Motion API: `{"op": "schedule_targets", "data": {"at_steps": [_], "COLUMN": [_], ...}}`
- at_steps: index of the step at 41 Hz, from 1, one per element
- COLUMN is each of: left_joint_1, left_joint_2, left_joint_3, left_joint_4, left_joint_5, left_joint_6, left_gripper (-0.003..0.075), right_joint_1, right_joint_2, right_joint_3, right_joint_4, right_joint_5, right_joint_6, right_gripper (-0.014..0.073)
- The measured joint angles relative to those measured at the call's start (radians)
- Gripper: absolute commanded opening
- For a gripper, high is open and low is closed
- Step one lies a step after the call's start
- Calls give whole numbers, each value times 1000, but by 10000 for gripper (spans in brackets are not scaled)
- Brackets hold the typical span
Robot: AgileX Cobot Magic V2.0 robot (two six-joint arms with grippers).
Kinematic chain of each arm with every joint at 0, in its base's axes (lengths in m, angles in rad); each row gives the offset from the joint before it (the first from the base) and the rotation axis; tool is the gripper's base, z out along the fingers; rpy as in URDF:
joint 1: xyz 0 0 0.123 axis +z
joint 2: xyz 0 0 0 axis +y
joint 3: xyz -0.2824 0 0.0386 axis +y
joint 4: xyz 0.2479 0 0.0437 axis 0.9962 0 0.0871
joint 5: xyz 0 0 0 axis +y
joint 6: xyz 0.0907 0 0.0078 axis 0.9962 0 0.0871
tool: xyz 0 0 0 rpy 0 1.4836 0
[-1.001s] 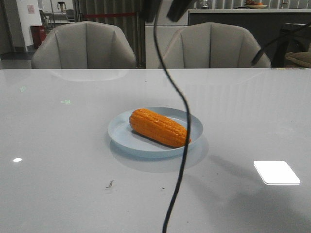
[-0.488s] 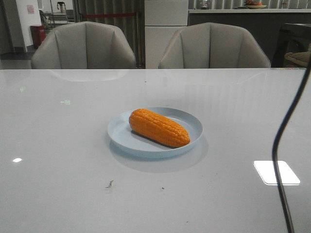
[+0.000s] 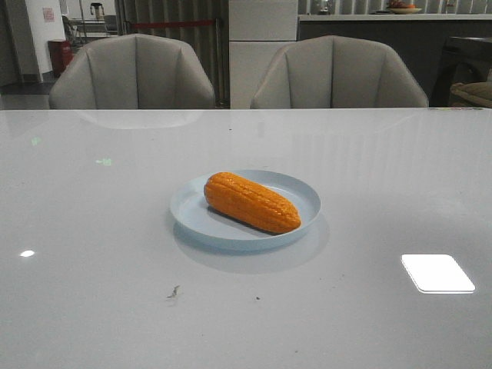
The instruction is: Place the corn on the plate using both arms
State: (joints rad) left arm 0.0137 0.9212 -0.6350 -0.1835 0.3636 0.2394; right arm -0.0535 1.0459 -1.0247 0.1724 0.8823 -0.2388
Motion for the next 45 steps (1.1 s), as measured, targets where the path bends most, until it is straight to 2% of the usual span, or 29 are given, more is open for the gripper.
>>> {"op": "schedule_targets", "data": {"at_steps": [5, 16, 45], "left_joint_1": [0, 0, 0], "left_joint_2": [0, 0, 0], "left_joint_3": [0, 0, 0], "left_joint_4": [0, 0, 0], "left_joint_5": [-1, -1, -1], "left_joint_6": [2, 2, 2], "left_gripper": [400, 401, 401], "right_joint_1": [-52, -93, -94], "right_joint_2": [-103, -206, -206], "right_joint_3": [117, 228, 234], "right_joint_4": [0, 0, 0], "right_joint_5": [-2, -2, 51], "right_joint_6": [27, 36, 38], "right_gripper": [533, 533, 533]}}
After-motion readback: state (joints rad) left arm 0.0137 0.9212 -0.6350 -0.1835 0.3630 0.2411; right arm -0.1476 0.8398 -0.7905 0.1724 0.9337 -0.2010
